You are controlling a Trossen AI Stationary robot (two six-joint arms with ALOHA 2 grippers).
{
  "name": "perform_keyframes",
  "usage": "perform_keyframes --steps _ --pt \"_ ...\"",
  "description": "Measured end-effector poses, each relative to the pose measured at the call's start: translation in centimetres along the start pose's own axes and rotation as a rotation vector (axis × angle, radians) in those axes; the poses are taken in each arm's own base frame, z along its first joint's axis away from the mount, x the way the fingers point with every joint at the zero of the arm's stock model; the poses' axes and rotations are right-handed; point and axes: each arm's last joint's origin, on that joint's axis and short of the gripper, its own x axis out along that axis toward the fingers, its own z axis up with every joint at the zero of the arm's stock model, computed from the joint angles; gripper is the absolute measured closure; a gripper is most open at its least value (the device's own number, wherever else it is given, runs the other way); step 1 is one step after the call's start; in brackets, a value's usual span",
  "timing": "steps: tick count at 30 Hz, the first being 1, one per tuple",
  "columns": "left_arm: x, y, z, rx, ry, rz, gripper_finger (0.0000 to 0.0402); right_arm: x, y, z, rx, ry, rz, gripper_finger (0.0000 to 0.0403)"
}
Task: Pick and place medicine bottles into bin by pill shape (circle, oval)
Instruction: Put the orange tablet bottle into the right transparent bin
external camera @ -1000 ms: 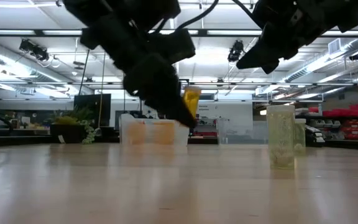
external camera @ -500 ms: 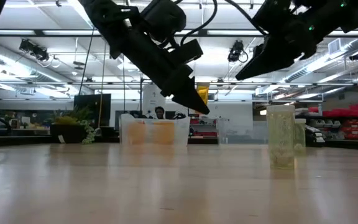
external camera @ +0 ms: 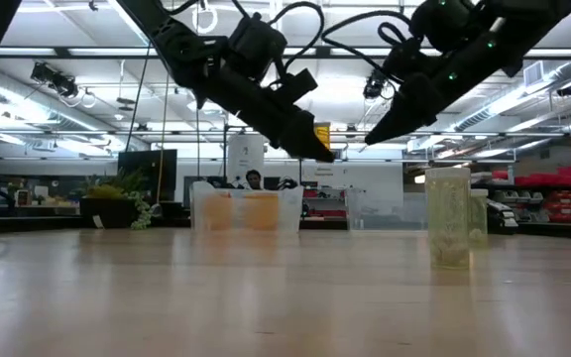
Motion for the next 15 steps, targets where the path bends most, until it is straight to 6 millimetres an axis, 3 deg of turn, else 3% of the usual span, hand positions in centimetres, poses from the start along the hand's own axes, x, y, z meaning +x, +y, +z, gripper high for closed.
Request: perform_keyframes --steps 8,15 --pt "0.1 1.4 0.2 0.002 -0.055 0.041 0.0282 -0.1 -1.1 2.4 -0.039 0.016 0.000 0.0202" --pt "0.2 1.5 -0.3 -0.001 -0.009 0.032 0.0287 2.7 -2.0 2.9 -0.113 0.116 -0.014 0.0200"
